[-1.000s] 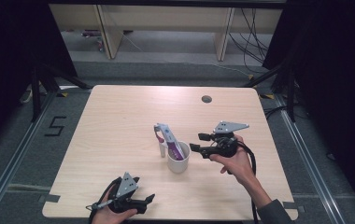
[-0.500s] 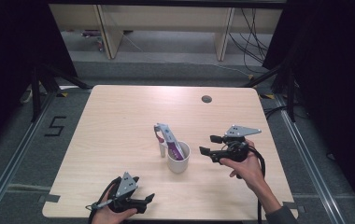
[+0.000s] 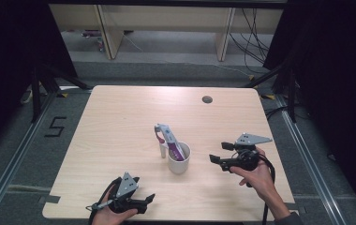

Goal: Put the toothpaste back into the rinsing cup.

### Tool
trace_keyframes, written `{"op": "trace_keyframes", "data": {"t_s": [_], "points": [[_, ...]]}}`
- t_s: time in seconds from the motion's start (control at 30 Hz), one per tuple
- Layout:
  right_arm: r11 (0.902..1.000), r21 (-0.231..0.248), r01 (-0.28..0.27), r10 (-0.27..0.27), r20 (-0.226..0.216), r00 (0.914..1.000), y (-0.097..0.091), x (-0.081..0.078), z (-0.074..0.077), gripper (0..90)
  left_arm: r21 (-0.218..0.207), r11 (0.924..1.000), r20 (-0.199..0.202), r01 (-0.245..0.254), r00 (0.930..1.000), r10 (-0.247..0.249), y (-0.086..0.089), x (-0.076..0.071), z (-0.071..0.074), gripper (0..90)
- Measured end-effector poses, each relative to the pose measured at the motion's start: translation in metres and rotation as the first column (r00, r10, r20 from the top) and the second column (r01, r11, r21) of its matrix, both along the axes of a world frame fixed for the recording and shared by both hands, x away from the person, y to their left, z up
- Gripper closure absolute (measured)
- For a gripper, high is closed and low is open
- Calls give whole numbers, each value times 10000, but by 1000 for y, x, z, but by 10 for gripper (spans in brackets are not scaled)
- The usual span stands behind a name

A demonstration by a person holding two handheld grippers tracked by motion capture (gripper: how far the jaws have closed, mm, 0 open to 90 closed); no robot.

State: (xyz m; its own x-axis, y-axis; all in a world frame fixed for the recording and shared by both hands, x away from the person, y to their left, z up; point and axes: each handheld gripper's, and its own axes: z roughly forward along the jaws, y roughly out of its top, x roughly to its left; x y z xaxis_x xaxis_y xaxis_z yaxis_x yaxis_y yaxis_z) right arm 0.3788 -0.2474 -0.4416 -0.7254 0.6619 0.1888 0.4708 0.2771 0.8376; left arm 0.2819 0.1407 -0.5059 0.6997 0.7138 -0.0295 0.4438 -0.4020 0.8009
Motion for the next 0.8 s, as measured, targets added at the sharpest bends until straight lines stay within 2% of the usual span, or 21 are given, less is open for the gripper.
{"op": "trace_keyframes", "data": {"t_s": [0.03, 0.07, 0.13, 0.2, 0.23, 0.37, 0.4, 0.53, 0.57, 0.6, 0.67, 0.7, 0.73, 0.77, 0.8], "points": [[10000, 31, 80, -79, -182, 9998, -1, -2, 0, 229, 14, 10000, -3, 5, 10000, -5, 0, 0, 0, 188], [9998, 112, 148, -147, -54, 9999, -2, -3, -3, 226, 37, 10000, 14, -9, 10000, 8, 1, 0, 0, 188], [9999, -71, 130, -131, -21, 9999, -7, -5, -4, 221, 41, 10000, 22, 13, 10000, -13, 1, 0, 1, 188], [9998, 14, 189, -189, -255, 9995, -8, -8, -7, 212, 59, 10000, 46, -23, 10000, 23, 1, 0, 1, 188], [9998, -129, 177, -178, -81, 9998, -10, -8, -8, 206, 59, 10000, 46, -23, 10000, 23, 1, 0, 1, 188], [9997, -116, 209, -210, -119, 9997, -14, -12, -12, 206, 38, 10000, 26, -76, 10000, 76, 1, 0, 1, 188], [9998, 5, 218, -218, -432, 9988, -13, -14, -12, 205, 64, 10000, 35, -68, 10000, 68, 1, 0, 1, 188], [9998, -97, 155, -158, -347, 9993, -16, -17, -14, 202, 48, 10000, 39, -47, 10000, 47, 1, -1, 1, 188], [9999, 27, 158, -157, -501, 9986, -16, -18, -14, 202, 112, 9999, 46, -72, 10000, 72, 2, 0, 1, 188], [9996, -238, 118, -122, -178, 9998, -18, -17, -14, 203, -192, 9997, 22, -178, 9998, 178, 0, -1, 0, 188], [9998, -33, 178, -179, -416, 9990, -18, -20, -14, 202, -175, 9997, 21, -173, 9998, 173, 0, -1, 0, 188], [9999, -87, 136, -138, -270, 9995, -19, -20, -14, 203, -182, 9997, 26, -174, 9998, 175, 0, -1, 0, 188], [9999, -91, 113, -115, -255, 9996, -20, -20, -14, 203, 39, 10000, 34, -76, 10000, 76, 1, -1, 1, 188], [9999, 12, 172, -172, -403, 9990, -19, -22, -15, 202, 20, 10000, 19, -49, 10000, 49, 1, -1, 1, 188], [9998, -162, 136, -139, -158, 9998, -21, -21, -15, 202, 33, 10000, 16, -12, 10000, 12, 1, -1, 1, 188]]}}
